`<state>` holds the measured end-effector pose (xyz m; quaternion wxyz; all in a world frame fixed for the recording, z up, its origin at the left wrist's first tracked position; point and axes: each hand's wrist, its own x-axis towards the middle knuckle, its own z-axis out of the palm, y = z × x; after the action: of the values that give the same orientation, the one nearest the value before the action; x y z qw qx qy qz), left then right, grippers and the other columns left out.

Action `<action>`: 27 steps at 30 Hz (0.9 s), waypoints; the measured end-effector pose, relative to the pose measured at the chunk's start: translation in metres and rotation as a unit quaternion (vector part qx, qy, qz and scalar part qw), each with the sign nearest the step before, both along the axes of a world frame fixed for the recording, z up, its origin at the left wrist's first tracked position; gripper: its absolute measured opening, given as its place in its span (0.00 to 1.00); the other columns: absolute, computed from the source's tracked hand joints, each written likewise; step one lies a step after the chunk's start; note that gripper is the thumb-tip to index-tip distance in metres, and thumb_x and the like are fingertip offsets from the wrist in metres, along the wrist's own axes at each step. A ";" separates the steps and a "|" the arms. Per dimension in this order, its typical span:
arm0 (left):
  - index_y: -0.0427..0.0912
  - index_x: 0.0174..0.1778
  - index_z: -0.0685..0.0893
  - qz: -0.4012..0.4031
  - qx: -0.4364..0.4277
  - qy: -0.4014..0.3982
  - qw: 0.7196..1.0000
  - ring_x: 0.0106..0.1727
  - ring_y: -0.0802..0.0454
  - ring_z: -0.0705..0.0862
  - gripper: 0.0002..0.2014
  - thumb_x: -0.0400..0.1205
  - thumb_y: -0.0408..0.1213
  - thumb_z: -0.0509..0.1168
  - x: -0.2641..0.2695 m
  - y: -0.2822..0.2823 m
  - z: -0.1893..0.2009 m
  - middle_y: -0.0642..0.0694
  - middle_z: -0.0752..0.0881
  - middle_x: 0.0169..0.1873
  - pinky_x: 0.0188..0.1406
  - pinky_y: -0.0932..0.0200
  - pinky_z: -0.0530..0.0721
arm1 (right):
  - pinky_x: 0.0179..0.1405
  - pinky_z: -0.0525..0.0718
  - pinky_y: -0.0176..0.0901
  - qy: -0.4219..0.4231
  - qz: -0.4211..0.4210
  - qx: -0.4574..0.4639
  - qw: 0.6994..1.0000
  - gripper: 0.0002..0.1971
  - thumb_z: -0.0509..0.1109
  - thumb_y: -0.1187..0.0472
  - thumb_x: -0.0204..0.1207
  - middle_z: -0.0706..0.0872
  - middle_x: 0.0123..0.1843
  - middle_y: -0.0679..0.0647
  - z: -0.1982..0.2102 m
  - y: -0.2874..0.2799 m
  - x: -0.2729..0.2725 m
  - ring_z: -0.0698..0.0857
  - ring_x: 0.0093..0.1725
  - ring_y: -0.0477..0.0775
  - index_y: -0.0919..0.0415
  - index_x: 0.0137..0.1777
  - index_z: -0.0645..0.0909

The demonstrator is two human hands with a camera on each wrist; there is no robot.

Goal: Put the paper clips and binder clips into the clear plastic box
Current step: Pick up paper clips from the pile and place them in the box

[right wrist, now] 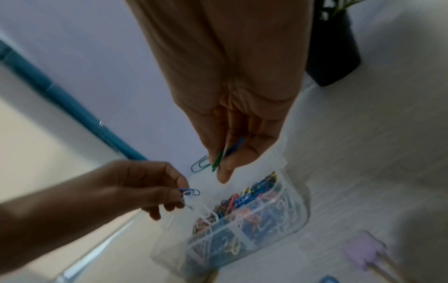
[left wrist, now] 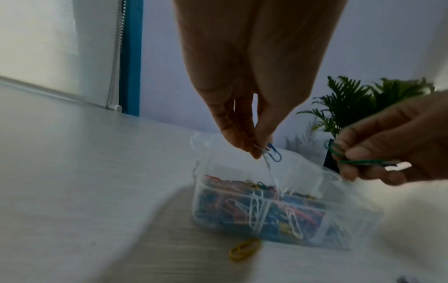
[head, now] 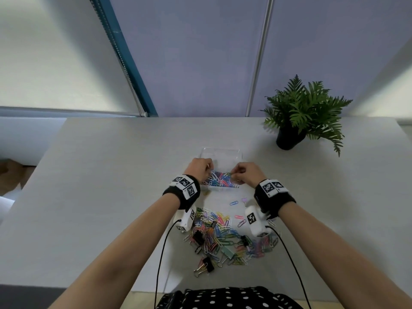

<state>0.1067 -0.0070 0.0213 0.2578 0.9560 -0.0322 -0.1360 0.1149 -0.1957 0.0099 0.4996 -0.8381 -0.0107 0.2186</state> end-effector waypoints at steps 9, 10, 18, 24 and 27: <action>0.37 0.60 0.83 -0.033 0.026 -0.016 0.999 0.58 0.38 0.82 0.15 0.79 0.25 0.59 -0.002 0.007 -0.021 0.35 0.84 0.56 0.62 0.52 0.77 | 0.55 0.76 0.38 -0.122 0.149 -0.157 0.969 0.13 0.63 0.76 0.72 0.88 0.54 0.66 0.002 0.015 -0.007 0.85 0.55 0.61 0.70 0.54 0.84; 0.38 0.60 0.82 -0.034 0.019 -0.028 0.999 0.57 0.39 0.82 0.16 0.79 0.25 0.59 -0.004 0.009 -0.021 0.36 0.84 0.56 0.62 0.52 0.78 | 0.56 0.77 0.42 -0.139 0.152 -0.156 0.966 0.13 0.62 0.76 0.73 0.88 0.53 0.66 0.004 0.011 -0.009 0.85 0.54 0.62 0.70 0.53 0.84; 0.41 0.58 0.81 -0.224 0.003 0.005 0.975 0.58 0.47 0.82 0.11 0.82 0.33 0.61 -0.068 -0.016 -0.010 0.43 0.82 0.61 0.63 0.51 0.80 | 0.51 0.79 0.45 -0.191 0.281 -0.200 0.919 0.08 0.64 0.66 0.76 0.84 0.54 0.57 0.001 -0.027 -0.067 0.81 0.53 0.54 0.62 0.53 0.80; 0.35 0.74 0.63 -0.255 0.119 0.080 0.956 0.71 0.40 0.67 0.38 0.71 0.42 0.73 -0.093 -0.043 -0.037 0.37 0.67 0.71 0.68 0.48 0.72 | 0.62 0.75 0.48 -0.172 0.367 -0.327 0.853 0.34 0.74 0.58 0.68 0.68 0.69 0.58 -0.024 -0.027 -0.086 0.66 0.71 0.56 0.62 0.72 0.64; 0.33 0.70 0.66 -0.241 0.117 0.062 0.961 0.67 0.39 0.69 0.36 0.69 0.38 0.75 -0.093 -0.051 -0.042 0.35 0.70 0.67 0.64 0.48 0.72 | 0.64 0.76 0.50 -0.151 0.322 -0.298 0.886 0.37 0.76 0.62 0.66 0.67 0.70 0.59 -0.037 -0.023 -0.083 0.66 0.70 0.57 0.64 0.73 0.63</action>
<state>0.0134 -0.0576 -0.0205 0.1054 0.9331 -0.2295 -0.2561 0.0315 -0.2187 -0.0267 0.1211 -0.9209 -0.2897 0.2310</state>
